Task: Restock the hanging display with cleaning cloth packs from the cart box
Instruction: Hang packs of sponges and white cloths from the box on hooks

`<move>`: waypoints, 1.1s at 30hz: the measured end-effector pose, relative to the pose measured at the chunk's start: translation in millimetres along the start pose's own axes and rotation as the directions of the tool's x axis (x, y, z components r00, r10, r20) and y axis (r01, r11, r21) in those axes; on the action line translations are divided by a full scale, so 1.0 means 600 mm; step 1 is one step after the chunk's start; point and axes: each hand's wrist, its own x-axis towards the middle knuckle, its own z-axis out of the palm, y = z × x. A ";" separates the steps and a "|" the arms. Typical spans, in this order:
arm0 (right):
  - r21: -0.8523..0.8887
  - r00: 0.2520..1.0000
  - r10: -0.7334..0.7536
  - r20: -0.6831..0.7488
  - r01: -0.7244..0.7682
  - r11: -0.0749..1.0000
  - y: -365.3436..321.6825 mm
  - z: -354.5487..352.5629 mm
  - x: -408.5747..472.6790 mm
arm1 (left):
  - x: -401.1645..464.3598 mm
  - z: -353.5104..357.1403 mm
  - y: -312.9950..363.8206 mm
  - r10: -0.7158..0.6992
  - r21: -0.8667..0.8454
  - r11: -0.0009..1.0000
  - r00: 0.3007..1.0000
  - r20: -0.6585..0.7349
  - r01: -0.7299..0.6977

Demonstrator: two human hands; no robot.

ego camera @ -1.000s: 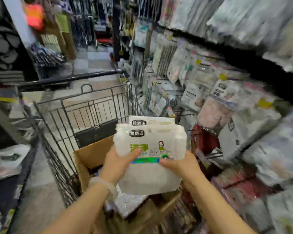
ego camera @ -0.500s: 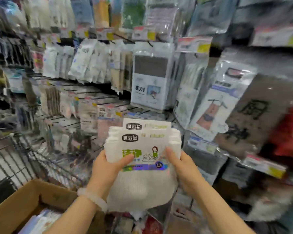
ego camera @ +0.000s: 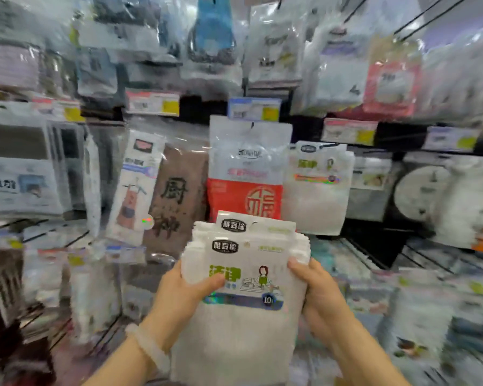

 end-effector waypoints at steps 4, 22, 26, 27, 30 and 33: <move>0.024 0.998 -0.031 -0.054 0.032 0.999 -0.065 -0.090 -0.014 | -0.013 0.106 0.020 0.056 0.015 0.998 0.994 0.089 -0.058; -0.007 0.965 -0.213 -0.151 0.214 0.977 -0.173 -0.195 0.085 | 0.106 0.203 0.109 0.118 0.419 0.851 0.894 0.432 -0.315; -0.040 0.939 -0.287 -0.189 0.285 0.958 -0.182 -0.191 0.118 | 0.146 0.213 0.117 0.221 0.459 0.787 0.883 0.415 -0.413; -0.039 0.932 -0.301 -0.202 0.300 0.953 -0.183 -0.191 0.125 | 0.152 0.218 0.118 0.268 0.451 0.773 0.875 0.404 -0.445; -0.011 0.909 -0.327 -0.257 0.336 0.942 -0.186 -0.196 0.142 | 0.162 0.227 0.114 0.394 0.400 0.764 0.857 0.332 -0.506; 0.003 0.901 -0.337 -0.274 0.351 0.936 -0.187 -0.213 0.153 | 0.171 0.225 0.109 0.335 0.376 0.810 0.882 0.331 -0.449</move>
